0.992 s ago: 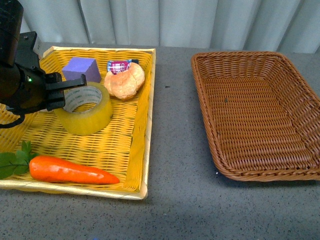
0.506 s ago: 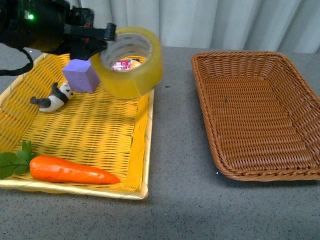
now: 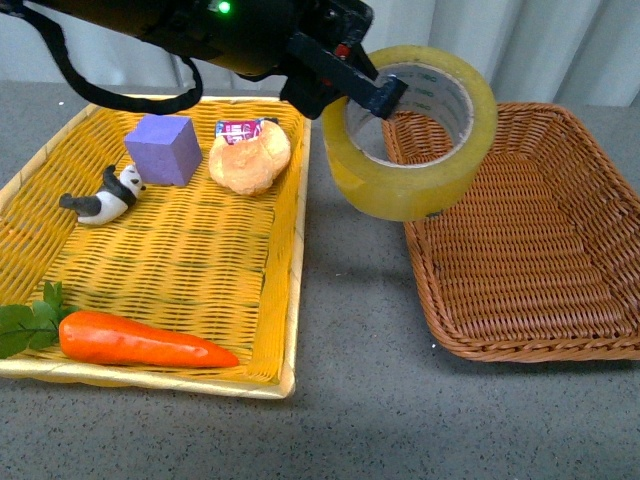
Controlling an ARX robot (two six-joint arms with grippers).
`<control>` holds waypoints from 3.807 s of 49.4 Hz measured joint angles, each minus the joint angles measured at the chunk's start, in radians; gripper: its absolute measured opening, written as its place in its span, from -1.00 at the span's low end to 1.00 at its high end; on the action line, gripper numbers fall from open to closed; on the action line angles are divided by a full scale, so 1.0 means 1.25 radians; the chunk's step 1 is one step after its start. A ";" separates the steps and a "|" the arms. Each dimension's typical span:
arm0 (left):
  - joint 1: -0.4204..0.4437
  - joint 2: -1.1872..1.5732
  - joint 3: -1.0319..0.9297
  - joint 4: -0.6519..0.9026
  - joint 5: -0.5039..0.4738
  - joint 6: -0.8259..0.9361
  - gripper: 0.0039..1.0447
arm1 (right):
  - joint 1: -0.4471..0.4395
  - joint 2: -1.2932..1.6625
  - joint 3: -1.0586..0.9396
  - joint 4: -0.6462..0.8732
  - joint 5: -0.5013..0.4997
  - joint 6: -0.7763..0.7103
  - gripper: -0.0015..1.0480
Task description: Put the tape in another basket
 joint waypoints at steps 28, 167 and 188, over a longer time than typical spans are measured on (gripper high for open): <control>-0.016 0.007 0.001 0.008 -0.010 -0.001 -0.74 | -0.001 0.232 0.067 -0.008 -0.082 -0.241 0.83; -0.016 0.007 0.008 0.013 -0.007 -0.015 -0.37 | 0.158 1.374 0.692 0.151 -0.187 -0.016 -0.70; 0.019 -0.003 -0.062 0.221 -0.333 -0.196 0.84 | 0.048 1.444 0.727 0.146 -0.151 -0.030 -0.70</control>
